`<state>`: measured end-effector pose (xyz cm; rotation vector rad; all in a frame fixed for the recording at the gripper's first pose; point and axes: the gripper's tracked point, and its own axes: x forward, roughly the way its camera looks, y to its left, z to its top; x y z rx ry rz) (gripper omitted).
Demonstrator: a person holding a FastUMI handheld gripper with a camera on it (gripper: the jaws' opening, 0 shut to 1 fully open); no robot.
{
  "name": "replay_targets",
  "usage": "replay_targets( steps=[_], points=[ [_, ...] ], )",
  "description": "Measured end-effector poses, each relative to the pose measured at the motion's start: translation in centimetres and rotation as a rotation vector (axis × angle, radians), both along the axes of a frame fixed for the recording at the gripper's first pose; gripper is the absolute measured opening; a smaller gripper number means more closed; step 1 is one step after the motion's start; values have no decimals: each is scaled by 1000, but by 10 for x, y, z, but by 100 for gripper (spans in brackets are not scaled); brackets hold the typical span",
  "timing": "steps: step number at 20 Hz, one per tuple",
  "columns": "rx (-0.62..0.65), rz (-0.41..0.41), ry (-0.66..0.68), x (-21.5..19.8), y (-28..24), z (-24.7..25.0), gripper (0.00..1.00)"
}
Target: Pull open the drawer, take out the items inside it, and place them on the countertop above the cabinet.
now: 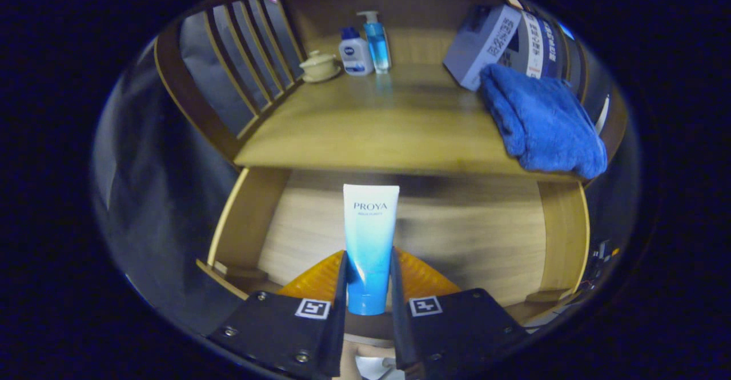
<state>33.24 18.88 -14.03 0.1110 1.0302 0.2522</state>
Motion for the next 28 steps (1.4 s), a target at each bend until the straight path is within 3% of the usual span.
replay_targets(
  steps=[5,8,15,18,23,28],
  points=[
    [6,-91,-122,70,-6,19,36],
    [-59,-122,-180,110,-16,12,36],
    [-77,-159,-196,153,-10,-17,36],
    [-81,-159,-214,151,-12,-14,41],
    [-54,-134,-335,117,-13,24,65],
    [50,-110,-459,36,-1,79,65]
  ],
)
